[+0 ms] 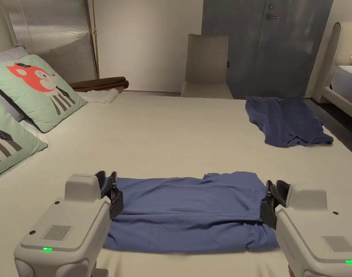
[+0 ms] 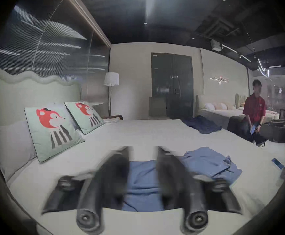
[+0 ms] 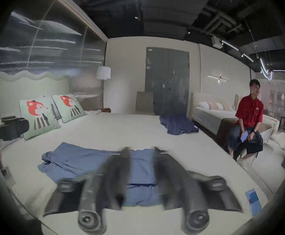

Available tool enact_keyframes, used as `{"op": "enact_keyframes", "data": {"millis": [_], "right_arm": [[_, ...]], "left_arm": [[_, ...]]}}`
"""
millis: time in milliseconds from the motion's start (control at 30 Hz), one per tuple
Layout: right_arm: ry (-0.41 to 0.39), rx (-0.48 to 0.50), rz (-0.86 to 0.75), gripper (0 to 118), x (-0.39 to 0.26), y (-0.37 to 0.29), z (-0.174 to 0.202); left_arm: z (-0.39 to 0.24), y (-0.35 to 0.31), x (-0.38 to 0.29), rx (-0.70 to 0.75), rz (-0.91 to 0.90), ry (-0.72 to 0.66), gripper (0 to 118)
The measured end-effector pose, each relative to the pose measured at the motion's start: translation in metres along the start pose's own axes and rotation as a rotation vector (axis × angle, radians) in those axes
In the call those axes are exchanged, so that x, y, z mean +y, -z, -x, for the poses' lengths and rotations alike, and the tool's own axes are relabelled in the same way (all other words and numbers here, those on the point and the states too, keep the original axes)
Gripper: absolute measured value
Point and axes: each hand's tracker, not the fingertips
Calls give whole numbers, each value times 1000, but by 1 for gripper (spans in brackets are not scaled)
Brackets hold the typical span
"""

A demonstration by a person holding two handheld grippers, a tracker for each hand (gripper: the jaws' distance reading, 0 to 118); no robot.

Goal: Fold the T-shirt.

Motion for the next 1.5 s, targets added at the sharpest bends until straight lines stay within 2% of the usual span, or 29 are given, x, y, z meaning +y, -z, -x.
{"op": "enact_keyframes", "data": {"millis": [133, 500, 700, 733, 833, 867, 900, 1000, 1033, 1067, 1133, 1200, 1267, 1300, 1333, 1367, 1400, 1433, 1467, 1500], "right_arm": [[14, 14, -10, 0, -4, -7, 5], [17, 5, 34, 0, -5, 12, -8], [8, -14, 78, 0, -13, 30, -17], [10, -17, 90, 0, -15, 34, -19], [10, -12, 149, 0, -23, 47, -24], [14, -14, 161, 0, -26, 50, -25], [20, -13, 178, 0, -30, 55, -27], [31, -13, 216, 0, -39, 64, -29], [36, -12, 227, 0, -42, 67, -30], [41, -12, 237, 0, -45, 70, -31], [51, -16, 257, 0, -51, 74, -33], [62, -22, 280, 0, -57, 79, -35], [83, -31, 306, 2, -64, 82, -40], [97, -43, 329, 6, -69, 86, -43], [119, -54, 358, 17, -74, 90, -47], [140, -65, 387, 33, -78, 94, -51], [163, -71, 425, 41, -84, 100, -56], [188, -77, 456, 41, -90, 107, -61], [200, -75, 490, 68, -95, 115, -64], [210, -71, 528, 90, -101, 122, -67]], "left_arm": [[1, 0, -4, -60, 39, -22, 0], [47, 45, -16, -19, 319, -31, 0], [90, 91, -44, 28, 580, -181, 0], [97, 99, -52, 37, 625, -195, 6], [106, 107, -73, 88, 663, -213, 78], [109, 112, -80, 100, 699, -206, 99], [111, 117, -88, 116, 721, -196, 102], [108, 122, -105, 163, 757, -166, 98], [107, 124, -110, 165, 761, -161, 90], [107, 125, -114, 163, 770, -159, 72], [105, 126, -119, 140, 776, -156, 48], [106, 126, -123, 87, 760, -171, 13], [101, 123, -120, 55, 723, -157, 10], [99, 122, -118, 36, 709, -145, 10], [99, 122, -117, 39, 682, -135, 9], [97, 121, -114, 44, 672, -128, 9], [97, 119, -111, 31, 651, -118, 9], [98, 116, -107, 31, 629, -118, 9], [99, 114, -104, 31, 618, -126, 9], [101, 111, -101, 20, 603, -135, 9]]}}
